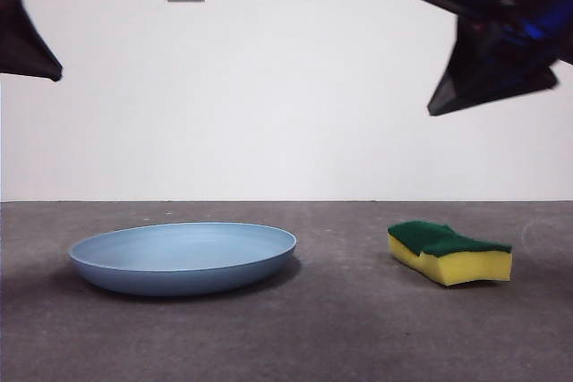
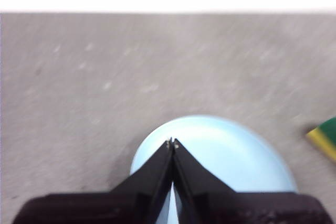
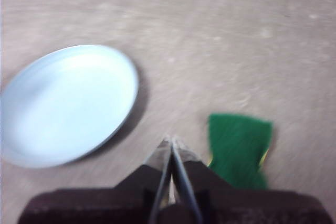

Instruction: Pick up the plate,pick up the cloth,clean the plate with the cloth

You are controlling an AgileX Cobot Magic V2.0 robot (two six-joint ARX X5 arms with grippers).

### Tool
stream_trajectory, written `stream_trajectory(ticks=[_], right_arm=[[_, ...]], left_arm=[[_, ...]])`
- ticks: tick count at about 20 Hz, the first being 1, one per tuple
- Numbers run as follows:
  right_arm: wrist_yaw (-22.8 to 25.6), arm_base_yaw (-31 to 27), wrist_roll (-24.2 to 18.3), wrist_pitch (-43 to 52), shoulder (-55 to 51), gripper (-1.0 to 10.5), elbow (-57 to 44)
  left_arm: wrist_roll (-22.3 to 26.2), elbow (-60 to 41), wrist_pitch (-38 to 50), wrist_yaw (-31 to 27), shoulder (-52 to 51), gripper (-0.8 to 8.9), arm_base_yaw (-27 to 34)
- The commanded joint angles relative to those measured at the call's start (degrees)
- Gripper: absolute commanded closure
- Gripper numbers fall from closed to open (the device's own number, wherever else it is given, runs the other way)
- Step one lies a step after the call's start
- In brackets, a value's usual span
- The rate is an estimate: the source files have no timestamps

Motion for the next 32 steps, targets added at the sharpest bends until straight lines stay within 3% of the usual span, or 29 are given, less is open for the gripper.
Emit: stream_trajectory(ticks=[1,16,17,22,28,32], right_arm=[[0.3,0.8,0.0,-0.7,-4.5,9.5,-3.4],[0.3,0.7,0.2,-2.6,-7.6,9.5,-3.3],[0.3,0.7,0.2,-2.6,-7.6,9.5,-3.3],[0.3,0.7,0.2,-2.6,-7.6,9.5,-3.3],[0.3,0.7,0.2,-2.6,-7.6,9.5,-3.3],[0.3,0.7,0.2,-2.6,-7.6,9.5,-3.3]], left_arm=[[0.9,-2.1,0.8,3.7,-3.0,8.23,1.6],[2.7,-2.1,-4.7,3.3,-4.0,8.14,1.9],[5.5,-2.1,-6.6,1.8,-6.1,8.14,2.6],[9.0,-2.6,-11.8,2.6,-19.1,8.14,9.4],[11.4,-11.0,-11.3,9.7,-30.9,8.14,19.9],[11.2,-18.1,-7.8,13.1,-36.6,8.14,22.4]])
